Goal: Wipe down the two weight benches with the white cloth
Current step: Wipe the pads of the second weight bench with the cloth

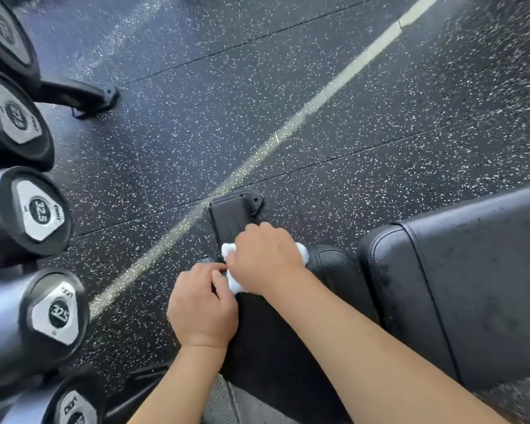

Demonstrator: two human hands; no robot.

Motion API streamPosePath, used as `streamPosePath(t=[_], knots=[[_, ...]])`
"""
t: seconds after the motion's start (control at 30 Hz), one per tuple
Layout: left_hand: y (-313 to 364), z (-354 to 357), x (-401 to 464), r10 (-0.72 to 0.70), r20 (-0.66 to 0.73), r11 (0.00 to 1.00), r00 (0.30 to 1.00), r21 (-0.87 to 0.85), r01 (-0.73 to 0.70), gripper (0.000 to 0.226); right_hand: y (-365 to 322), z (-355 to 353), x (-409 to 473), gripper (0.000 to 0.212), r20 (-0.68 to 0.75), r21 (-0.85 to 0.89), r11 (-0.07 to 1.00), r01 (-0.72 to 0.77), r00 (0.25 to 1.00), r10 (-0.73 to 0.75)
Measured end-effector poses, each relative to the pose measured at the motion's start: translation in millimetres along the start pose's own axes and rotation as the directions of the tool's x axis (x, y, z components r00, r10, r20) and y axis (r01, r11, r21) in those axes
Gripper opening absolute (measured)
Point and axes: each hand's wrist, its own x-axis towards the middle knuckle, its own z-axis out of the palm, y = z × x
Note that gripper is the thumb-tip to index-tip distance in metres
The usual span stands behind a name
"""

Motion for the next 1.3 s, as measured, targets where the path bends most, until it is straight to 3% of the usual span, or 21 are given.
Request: streamPosePath(t=[0.1, 0.2, 0.37, 0.47, 0.57, 0.6, 0.77, 0.87, 0.97, 1.1, 1.17, 1.23, 1.3], knots=[[2, -3, 1, 0.007, 0.009, 0.999, 1.0, -0.033, -0.007, 0.035, 7, -2, -30, 0.025, -0.252, -0.023, 0.999, 0.035, 0.967, -0.04], [7, -6, 1, 0.066, 0.0, 0.996, 0.998, -0.062, -0.066, 0.038, 16, 16, -84, 0.019, -0.53, 0.007, 0.997, 0.077, 0.846, -0.061], [1, -10, -1, 0.113, 0.015, 0.991, 0.993, -0.079, -0.112, 0.039, 4, 77, -177, 0.018, -0.615, -0.133, 0.991, -0.001, 0.785, -0.082], [-5, -11, -1, 0.125, 0.032, 0.989, 0.992, -0.081, -0.122, 0.035, -16, 101, -196, 0.034, -0.699, -0.124, 0.982, -0.144, 0.715, 0.017], [-10, -7, 1, 0.088, 0.053, 0.994, 0.995, -0.07, -0.084, 0.031, -15, 95, -180, 0.013, -0.66, -0.221, 0.974, -0.055, 0.744, -0.108], [-10, -6, 1, 0.078, 0.057, 0.995, 0.995, -0.066, -0.075, 0.032, -10, 86, -169, 0.016, -0.635, -0.213, 0.977, -0.016, 0.762, -0.126], [-12, -2, 2, 0.098, 0.019, 0.992, 0.995, -0.08, -0.096, 0.034, -3, 34, -100, 0.026, -0.69, 0.026, 0.983, -0.182, 0.708, 0.15], [-13, -2, 3, 0.08, 0.007, 0.988, 0.997, -0.132, -0.079, 0.035, -8, 35, -94, 0.027, -0.706, 0.067, 0.969, -0.239, 0.674, 0.215], [-17, -8, 1, 0.074, 0.042, 0.957, 0.996, -0.283, -0.059, 0.038, -26, 56, -119, 0.018, -0.726, 0.122, 0.972, -0.201, 0.65, 0.226], [-25, -13, 3, 0.15, 0.099, 0.931, 0.984, -0.348, -0.107, 0.036, -58, 96, -176, 0.007, -0.738, 0.07, 0.997, 0.037, 0.674, 0.027], [-23, -15, -1, 0.169, 0.11, 0.938, 0.979, -0.323, -0.126, 0.035, -57, 114, -208, 0.012, -0.71, 0.011, 0.995, 0.099, 0.701, -0.062], [-20, -16, -3, 0.171, 0.125, 0.945, 0.977, -0.3, -0.127, 0.034, -34, 115, -228, 0.017, -0.652, -0.064, 0.984, 0.168, 0.739, -0.169], [-18, -17, -3, 0.172, 0.135, 0.949, 0.976, -0.289, -0.127, 0.036, 2, 102, -227, 0.01, -0.659, -0.087, 0.973, 0.214, 0.72, -0.218]])
